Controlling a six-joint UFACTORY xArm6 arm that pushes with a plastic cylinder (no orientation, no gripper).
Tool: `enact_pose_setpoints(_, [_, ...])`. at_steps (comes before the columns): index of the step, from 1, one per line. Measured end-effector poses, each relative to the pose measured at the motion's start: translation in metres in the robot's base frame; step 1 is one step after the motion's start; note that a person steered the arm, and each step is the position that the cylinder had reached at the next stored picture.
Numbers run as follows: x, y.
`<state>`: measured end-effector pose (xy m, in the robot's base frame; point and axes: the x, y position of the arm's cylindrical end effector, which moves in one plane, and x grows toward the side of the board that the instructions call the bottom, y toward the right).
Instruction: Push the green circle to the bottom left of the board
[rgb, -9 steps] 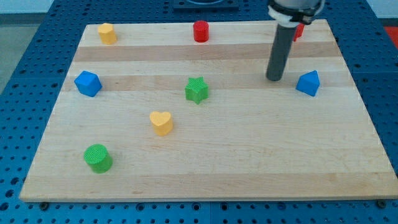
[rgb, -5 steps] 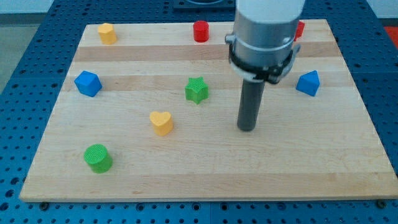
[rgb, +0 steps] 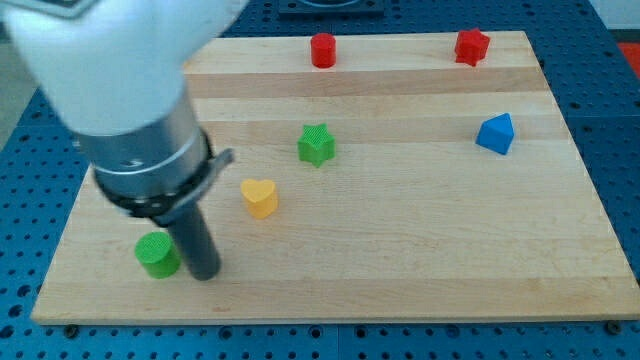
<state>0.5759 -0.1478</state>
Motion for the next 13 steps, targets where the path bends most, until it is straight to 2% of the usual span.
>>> enact_pose_setpoints(1, [0.0,-0.03])
enact_pose_setpoints(6, [-0.026,-0.023])
enact_pose_setpoints(10, [-0.023,-0.054])
enact_pose_setpoints(13, [-0.023,-0.056])
